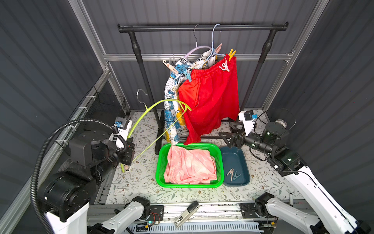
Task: Remove the clothespins securing shorts to the hanger
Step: Place the hanger on the clothesline.
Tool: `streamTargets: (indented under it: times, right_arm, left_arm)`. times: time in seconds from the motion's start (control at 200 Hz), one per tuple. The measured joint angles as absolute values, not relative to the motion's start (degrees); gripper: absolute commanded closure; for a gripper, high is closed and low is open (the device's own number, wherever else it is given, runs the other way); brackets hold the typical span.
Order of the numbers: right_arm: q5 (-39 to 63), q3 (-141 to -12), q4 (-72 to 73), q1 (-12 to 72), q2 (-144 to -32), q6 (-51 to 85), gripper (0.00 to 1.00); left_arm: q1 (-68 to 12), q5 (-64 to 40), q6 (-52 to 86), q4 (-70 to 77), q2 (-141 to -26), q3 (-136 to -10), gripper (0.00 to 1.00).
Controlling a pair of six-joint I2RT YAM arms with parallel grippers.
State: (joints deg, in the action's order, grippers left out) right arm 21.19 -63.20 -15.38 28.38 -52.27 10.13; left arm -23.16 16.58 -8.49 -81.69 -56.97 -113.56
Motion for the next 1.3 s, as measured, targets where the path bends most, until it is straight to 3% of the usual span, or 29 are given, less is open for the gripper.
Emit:
streamTargets:
  times: [0.295,0.495,0.741,1.301]
  right_arm:
    - [19.42,-60.86,-16.95,28.38,-52.25,10.52,0.01]
    - [18.33,-59.66,-17.21,28.38,-54.19,10.63,0.01]
    - [17.67,-58.35,-16.97,28.38,-55.22,11.46,0.01]
    - [11.07,-57.39,-17.23,28.38,-53.52,9.78,0.01]
  left_arm:
    - [-23.16,29.47,-11.16,-81.41,-57.30,-124.90,1.00]
    - [-22.37,35.99,-12.95,-76.82,-56.10,-125.75,1.00]
    - [-21.65,35.77,-14.87,-67.48,-59.68,-119.63,1.00]
    - [-21.65,33.71,-21.30,-39.18,-83.77,-119.31,1.00]
